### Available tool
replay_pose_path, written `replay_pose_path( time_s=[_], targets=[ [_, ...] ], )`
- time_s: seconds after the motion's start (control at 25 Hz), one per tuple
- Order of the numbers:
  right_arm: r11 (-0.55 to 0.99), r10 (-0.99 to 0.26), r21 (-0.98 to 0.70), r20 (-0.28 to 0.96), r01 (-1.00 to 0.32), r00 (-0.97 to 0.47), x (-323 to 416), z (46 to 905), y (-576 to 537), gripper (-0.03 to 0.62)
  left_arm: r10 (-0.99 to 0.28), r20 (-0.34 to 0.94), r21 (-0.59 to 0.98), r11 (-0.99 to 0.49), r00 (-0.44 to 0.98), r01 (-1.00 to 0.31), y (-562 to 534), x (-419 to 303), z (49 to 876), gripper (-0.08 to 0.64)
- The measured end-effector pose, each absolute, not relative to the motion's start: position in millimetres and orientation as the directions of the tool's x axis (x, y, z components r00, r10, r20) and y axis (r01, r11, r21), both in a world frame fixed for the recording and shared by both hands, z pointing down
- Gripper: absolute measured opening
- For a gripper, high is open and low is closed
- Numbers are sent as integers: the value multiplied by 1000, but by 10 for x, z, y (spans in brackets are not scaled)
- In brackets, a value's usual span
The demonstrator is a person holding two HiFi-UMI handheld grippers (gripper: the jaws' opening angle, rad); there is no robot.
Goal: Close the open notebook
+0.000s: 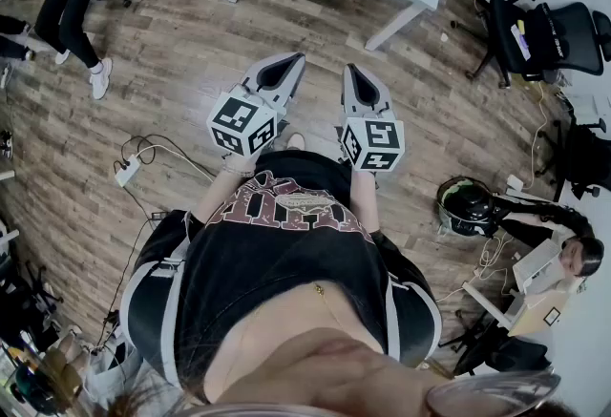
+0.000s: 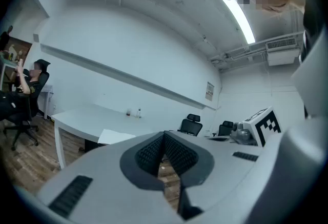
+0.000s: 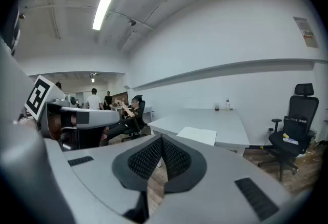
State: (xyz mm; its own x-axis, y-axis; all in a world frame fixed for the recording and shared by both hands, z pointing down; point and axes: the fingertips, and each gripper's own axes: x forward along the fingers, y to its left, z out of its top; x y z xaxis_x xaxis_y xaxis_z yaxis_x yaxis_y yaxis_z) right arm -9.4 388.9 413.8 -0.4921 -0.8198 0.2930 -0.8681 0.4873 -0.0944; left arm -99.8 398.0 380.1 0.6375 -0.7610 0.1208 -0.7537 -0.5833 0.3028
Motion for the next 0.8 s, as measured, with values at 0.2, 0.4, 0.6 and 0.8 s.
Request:
replay_pose_path(
  time_s=[0.2,0.4,0.6,0.8],
  targets=[
    [490,-819,-99,286,-866,-497,-18,4131,3887,18,-763,116,308,-580,635,-754,3981,-922,3793,48],
    [492,-823,-110,265,-863,-503,87,4108,3894,18,-765,121,306,-577,633,-757,4009,-821,3797,48],
    [507,-817,-100,262,-856,-514,208,4121,3880,18,-756,129,312,-584,642,-750,4036,-665,3838,48],
    [520,-810,-91,264,-849,-524,324,4130,3916,19,-755,131,311,-584,642,-750,4101,-524,3849,48]
  ],
)
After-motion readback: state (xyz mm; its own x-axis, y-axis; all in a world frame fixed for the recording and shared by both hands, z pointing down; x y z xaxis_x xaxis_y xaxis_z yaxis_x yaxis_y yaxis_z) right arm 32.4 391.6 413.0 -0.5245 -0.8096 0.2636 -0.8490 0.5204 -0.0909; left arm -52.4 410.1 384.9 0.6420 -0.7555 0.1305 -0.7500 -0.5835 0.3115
